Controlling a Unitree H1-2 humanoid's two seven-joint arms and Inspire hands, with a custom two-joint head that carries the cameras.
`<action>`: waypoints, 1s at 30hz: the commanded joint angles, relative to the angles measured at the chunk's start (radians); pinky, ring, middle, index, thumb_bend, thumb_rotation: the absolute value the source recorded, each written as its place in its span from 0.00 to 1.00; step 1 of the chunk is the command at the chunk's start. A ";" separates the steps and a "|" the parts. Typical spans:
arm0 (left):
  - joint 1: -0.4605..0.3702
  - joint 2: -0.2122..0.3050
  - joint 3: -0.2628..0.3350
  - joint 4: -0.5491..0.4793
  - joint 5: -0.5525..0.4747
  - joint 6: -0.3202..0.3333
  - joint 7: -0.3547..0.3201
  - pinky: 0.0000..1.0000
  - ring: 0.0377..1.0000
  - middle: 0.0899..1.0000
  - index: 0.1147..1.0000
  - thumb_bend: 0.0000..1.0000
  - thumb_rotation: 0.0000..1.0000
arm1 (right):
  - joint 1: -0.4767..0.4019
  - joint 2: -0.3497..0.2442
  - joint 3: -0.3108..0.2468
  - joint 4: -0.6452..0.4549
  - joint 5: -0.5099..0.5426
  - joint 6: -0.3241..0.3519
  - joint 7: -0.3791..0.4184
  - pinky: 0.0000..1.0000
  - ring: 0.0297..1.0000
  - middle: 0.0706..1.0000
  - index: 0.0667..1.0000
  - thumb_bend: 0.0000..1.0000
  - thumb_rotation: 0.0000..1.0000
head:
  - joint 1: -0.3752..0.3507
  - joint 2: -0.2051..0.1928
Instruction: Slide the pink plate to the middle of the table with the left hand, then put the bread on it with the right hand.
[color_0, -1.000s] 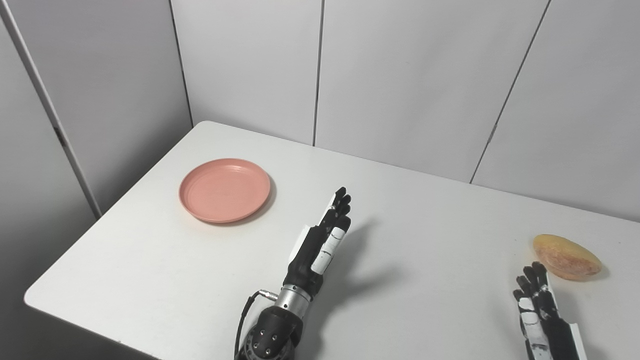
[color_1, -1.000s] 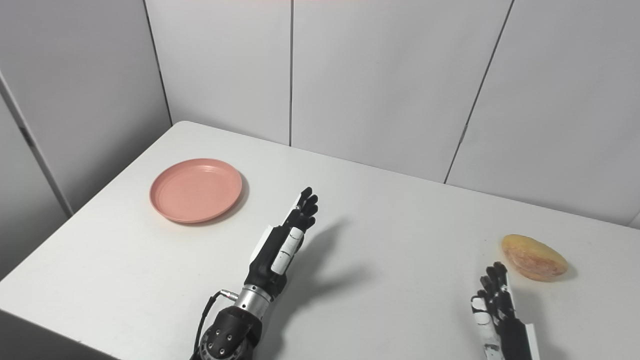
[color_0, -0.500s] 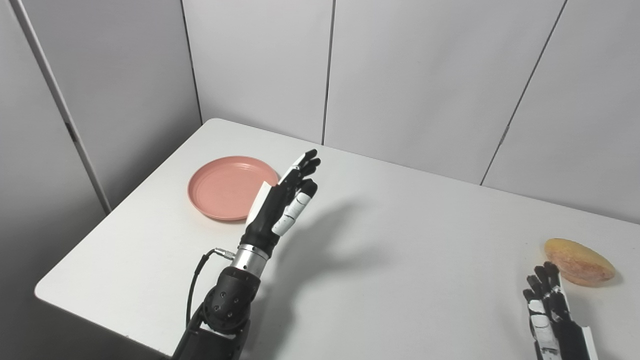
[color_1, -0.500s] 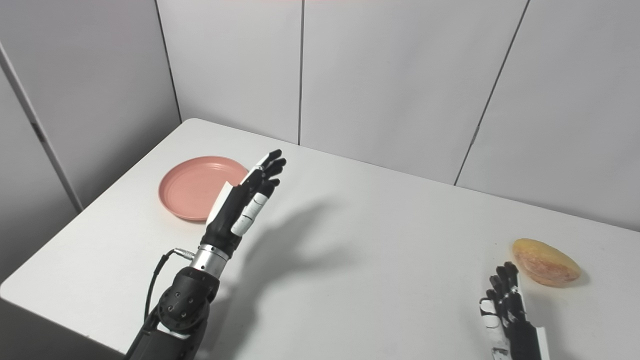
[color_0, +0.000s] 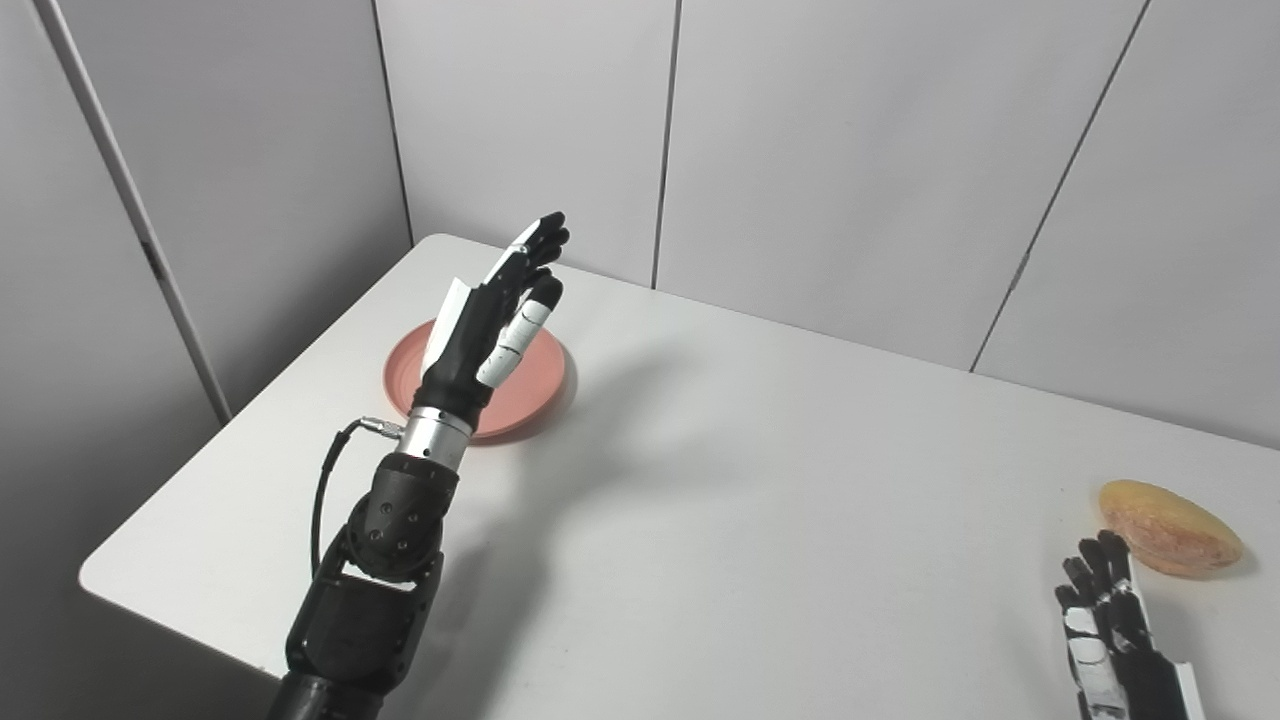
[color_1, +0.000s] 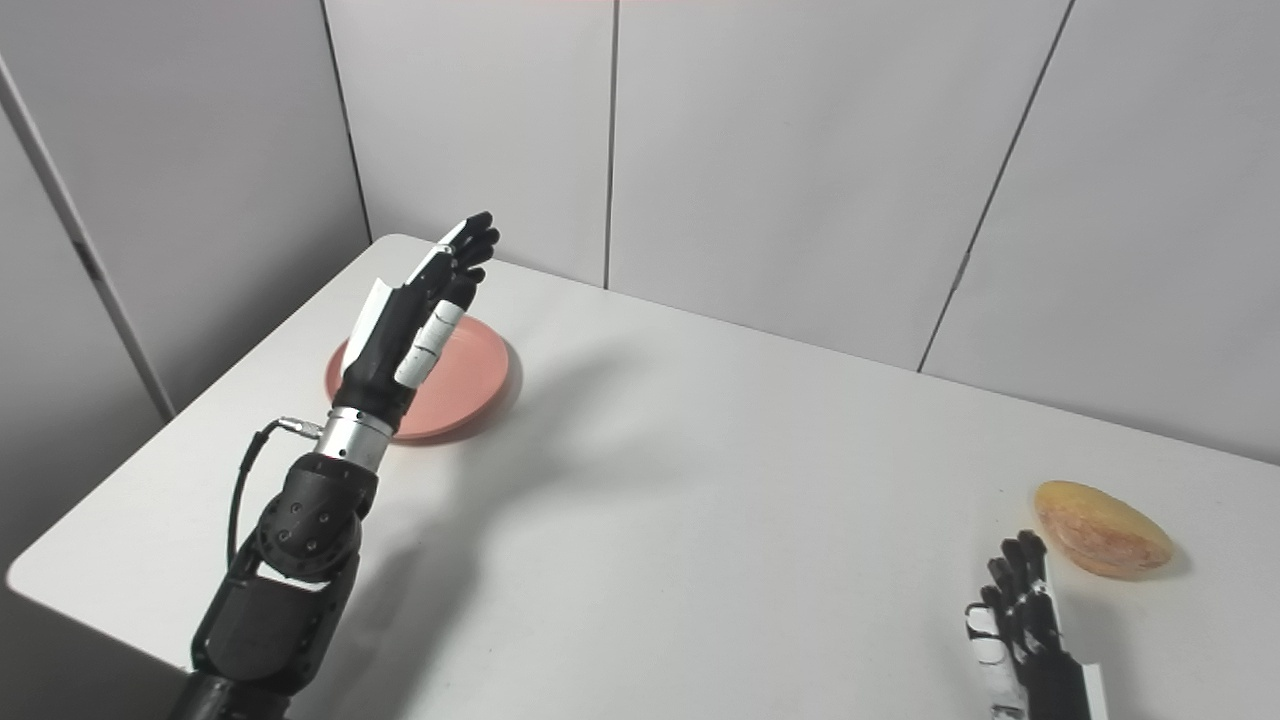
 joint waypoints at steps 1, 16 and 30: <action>-0.054 0.042 0.025 -0.001 0.002 0.016 0.020 0.86 0.89 0.89 0.87 0.81 1.00 | -0.015 0.000 -0.002 -0.038 0.014 0.000 0.005 1.00 1.00 1.00 1.00 0.46 0.73 | 0.001 0.002; -0.153 0.200 0.071 0.296 -0.052 -0.012 0.001 0.93 0.92 0.91 0.87 0.81 1.00 | -0.016 0.004 0.008 -0.043 0.006 -0.009 0.004 1.00 1.00 1.00 1.00 0.44 0.74 | 0.000 -0.008; -0.252 0.264 0.046 0.645 -0.038 -0.130 0.028 1.00 0.99 0.94 0.89 0.75 1.00 | -0.008 0.006 0.015 -0.057 0.009 -0.001 0.003 1.00 1.00 1.00 1.00 0.41 0.74 | 0.004 -0.013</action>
